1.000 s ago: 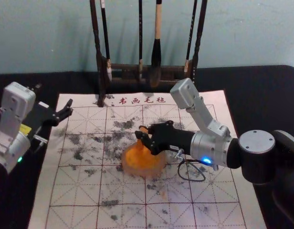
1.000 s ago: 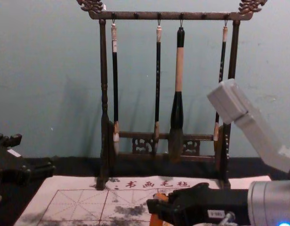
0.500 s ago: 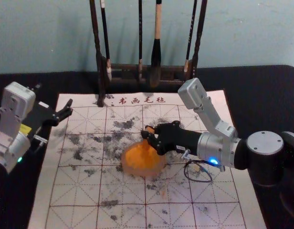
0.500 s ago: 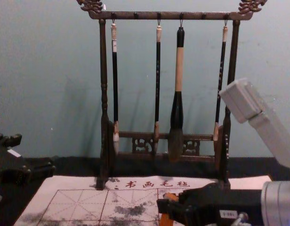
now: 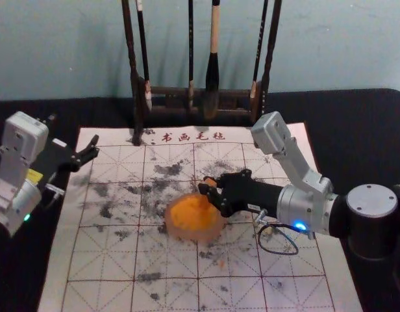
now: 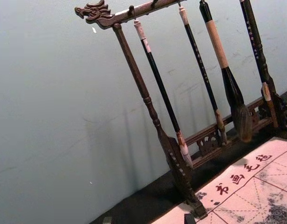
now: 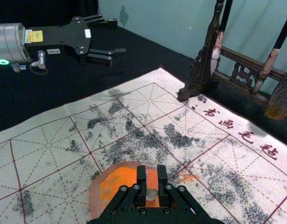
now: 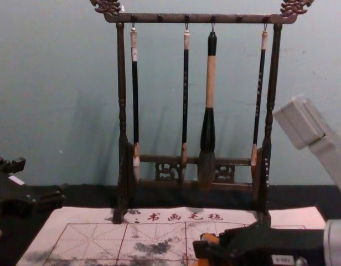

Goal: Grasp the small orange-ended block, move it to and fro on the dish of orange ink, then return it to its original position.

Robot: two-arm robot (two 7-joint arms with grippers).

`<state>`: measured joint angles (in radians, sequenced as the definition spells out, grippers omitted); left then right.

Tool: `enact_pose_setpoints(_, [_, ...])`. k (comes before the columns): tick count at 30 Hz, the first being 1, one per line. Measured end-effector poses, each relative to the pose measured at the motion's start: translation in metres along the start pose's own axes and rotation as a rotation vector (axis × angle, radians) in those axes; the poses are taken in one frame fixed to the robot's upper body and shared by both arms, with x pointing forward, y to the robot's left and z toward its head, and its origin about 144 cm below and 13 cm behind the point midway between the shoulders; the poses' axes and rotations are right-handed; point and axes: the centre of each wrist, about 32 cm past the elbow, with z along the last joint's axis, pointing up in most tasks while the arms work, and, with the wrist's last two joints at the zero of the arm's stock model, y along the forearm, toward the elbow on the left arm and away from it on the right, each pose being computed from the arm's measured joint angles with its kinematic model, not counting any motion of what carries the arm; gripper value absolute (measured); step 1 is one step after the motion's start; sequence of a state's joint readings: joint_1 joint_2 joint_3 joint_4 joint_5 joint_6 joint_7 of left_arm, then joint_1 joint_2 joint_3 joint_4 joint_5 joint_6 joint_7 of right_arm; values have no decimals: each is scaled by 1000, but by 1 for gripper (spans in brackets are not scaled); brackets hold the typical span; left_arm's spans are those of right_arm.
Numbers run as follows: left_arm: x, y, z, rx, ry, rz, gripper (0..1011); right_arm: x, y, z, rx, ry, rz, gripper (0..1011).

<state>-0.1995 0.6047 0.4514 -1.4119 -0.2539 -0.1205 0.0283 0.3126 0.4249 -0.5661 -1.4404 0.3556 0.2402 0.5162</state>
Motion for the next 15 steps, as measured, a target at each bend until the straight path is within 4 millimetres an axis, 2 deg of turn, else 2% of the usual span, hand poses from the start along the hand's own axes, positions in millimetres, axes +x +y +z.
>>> enact_pose_setpoints(15, [0,0,0,0,0,0,1001,-8,-8,-2,4,6,37,133])
